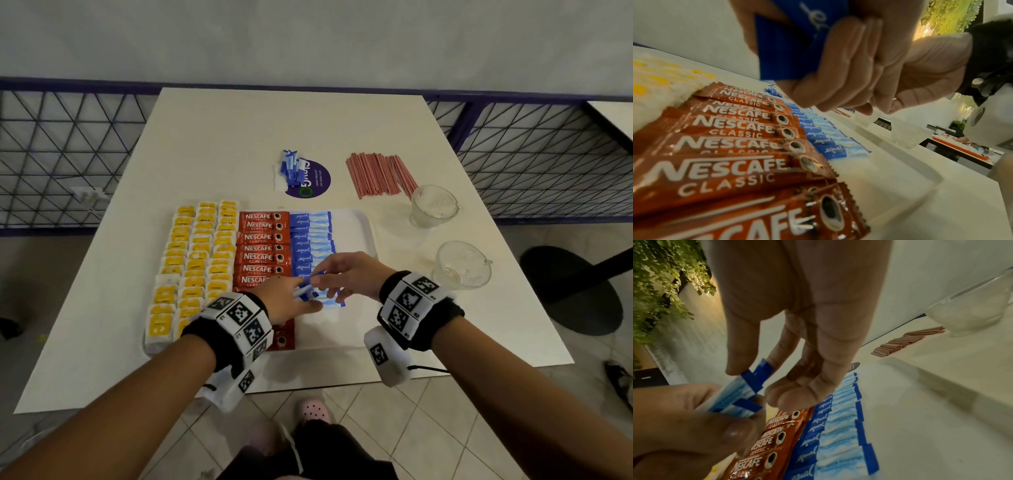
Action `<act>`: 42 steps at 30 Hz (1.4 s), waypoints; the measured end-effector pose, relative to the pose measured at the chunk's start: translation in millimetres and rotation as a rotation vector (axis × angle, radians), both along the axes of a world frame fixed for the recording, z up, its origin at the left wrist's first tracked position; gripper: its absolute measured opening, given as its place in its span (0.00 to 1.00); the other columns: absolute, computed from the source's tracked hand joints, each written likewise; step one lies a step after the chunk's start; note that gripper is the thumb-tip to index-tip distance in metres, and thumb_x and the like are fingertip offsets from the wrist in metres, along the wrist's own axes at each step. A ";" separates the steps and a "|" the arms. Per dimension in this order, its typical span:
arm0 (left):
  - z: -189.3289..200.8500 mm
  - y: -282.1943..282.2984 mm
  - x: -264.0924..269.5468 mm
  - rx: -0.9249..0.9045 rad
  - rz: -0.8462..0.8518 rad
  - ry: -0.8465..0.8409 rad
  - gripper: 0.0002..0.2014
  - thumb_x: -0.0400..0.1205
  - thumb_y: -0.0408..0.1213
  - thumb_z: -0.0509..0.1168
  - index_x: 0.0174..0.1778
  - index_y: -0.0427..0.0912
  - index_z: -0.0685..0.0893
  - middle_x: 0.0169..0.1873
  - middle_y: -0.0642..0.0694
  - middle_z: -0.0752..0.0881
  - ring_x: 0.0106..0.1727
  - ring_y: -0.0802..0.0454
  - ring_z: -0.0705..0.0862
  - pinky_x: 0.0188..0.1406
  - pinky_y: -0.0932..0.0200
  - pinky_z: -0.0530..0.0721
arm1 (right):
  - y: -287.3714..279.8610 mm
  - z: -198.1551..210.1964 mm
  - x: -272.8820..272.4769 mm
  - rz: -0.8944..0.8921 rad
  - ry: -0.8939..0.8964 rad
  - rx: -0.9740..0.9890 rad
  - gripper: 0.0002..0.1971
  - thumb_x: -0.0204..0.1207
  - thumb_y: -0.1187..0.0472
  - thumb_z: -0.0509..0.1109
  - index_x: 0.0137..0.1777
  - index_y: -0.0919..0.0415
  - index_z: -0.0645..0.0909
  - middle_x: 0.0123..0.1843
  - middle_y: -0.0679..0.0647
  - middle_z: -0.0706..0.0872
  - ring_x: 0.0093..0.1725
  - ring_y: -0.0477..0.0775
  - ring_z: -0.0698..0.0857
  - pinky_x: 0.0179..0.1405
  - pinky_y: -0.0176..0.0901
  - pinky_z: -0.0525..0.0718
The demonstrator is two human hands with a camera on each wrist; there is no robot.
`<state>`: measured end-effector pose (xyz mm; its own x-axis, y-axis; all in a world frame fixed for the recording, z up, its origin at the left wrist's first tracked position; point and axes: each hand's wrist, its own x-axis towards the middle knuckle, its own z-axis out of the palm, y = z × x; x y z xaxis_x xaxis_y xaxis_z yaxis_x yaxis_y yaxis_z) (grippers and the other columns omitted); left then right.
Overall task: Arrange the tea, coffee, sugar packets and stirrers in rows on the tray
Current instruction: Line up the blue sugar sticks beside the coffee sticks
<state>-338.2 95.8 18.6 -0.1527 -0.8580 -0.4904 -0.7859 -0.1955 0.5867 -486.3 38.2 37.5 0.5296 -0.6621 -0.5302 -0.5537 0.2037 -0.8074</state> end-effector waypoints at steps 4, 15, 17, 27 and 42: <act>-0.5 6.4 8.6 0.000 0.045 0.091 0.12 0.80 0.49 0.65 0.52 0.45 0.78 0.37 0.55 0.78 0.37 0.57 0.76 0.32 0.68 0.69 | 1.8 -2.2 -2.7 -0.125 -0.093 0.057 0.05 0.74 0.65 0.71 0.38 0.60 0.81 0.36 0.55 0.83 0.32 0.47 0.80 0.33 0.34 0.82; 3.5 16.0 33.1 0.048 0.400 0.487 0.13 0.83 0.44 0.61 0.38 0.40 0.81 0.07 0.51 0.72 0.08 0.61 0.62 0.10 0.68 0.63 | 14.2 -14.8 -14.6 -0.141 -0.092 0.154 0.07 0.74 0.69 0.70 0.37 0.60 0.79 0.36 0.54 0.87 0.32 0.45 0.82 0.32 0.32 0.82; 2.7 12.7 27.9 0.013 0.432 0.500 0.11 0.82 0.45 0.62 0.43 0.42 0.83 0.09 0.52 0.74 0.08 0.61 0.63 0.11 0.67 0.64 | 20.6 -17.6 -9.4 -0.128 -0.088 0.156 0.07 0.74 0.67 0.71 0.36 0.60 0.80 0.35 0.53 0.87 0.33 0.45 0.82 0.32 0.31 0.82; -9.1 7.0 7.2 -0.008 0.435 0.375 0.09 0.79 0.44 0.68 0.45 0.41 0.84 0.22 0.51 0.78 0.18 0.60 0.73 0.19 0.67 0.69 | 35.1 -25.5 -2.3 -0.154 0.012 0.077 0.06 0.74 0.59 0.72 0.39 0.60 0.81 0.35 0.51 0.84 0.33 0.46 0.79 0.34 0.34 0.79; -17.7 8.2 5.3 -0.069 0.187 -0.039 0.16 0.82 0.49 0.62 0.55 0.40 0.80 0.34 0.51 0.78 0.35 0.53 0.76 0.29 0.63 0.69 | 24.3 -45.2 -40.5 -0.246 0.181 -0.002 0.10 0.74 0.67 0.71 0.52 0.73 0.84 0.29 0.54 0.80 0.27 0.46 0.77 0.34 0.30 0.81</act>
